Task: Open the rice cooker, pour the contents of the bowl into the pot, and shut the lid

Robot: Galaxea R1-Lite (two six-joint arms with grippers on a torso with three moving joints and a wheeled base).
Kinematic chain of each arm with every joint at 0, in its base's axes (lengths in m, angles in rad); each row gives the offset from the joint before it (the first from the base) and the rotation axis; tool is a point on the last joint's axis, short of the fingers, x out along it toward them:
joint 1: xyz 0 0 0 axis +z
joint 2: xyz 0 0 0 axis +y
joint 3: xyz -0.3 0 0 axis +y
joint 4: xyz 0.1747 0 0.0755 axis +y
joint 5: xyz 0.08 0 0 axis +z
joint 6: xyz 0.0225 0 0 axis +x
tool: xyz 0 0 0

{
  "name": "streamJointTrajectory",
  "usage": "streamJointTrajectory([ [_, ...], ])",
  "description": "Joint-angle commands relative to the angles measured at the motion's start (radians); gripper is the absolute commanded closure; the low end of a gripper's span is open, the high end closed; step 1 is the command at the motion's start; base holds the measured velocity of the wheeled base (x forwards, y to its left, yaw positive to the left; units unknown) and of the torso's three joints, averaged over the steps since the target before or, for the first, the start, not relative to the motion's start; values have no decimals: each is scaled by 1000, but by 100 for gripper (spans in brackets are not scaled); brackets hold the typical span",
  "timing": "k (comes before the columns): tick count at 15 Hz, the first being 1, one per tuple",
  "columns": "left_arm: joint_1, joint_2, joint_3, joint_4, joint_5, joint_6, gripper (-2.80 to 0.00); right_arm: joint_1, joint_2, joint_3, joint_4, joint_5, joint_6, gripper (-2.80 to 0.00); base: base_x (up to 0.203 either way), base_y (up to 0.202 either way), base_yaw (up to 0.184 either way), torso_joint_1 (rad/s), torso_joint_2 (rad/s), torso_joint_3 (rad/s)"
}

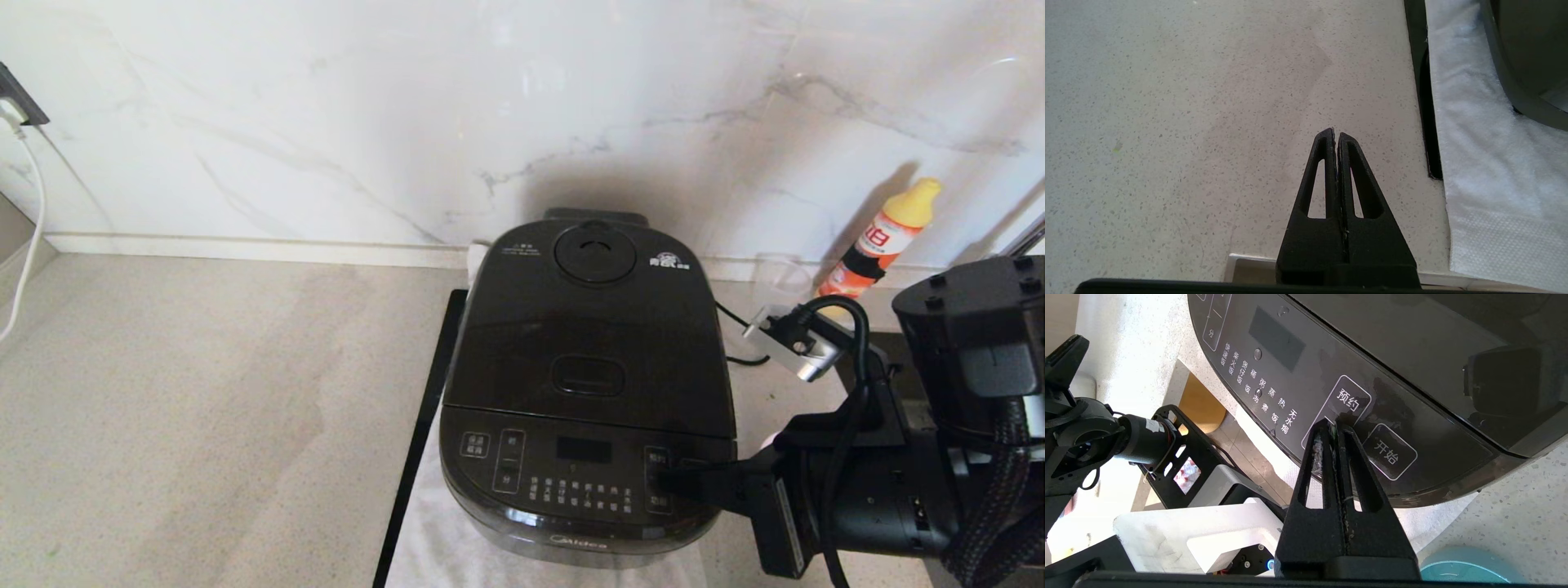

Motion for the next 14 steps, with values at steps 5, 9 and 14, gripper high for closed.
streamJointTrajectory([
  [5,0,0,0,0,0,0,0,-4,5,2,-1,1,4,0,0,0,0,0,0,0],
  [9,0,0,0,0,0,0,0,-9,-10,2,-1,11,17,0,0,0,0,0,0,0],
  [14,-1,0,0,0,0,0,0,-33,-55,-36,-4,5,16,0,0,0,0,0,0,0],
])
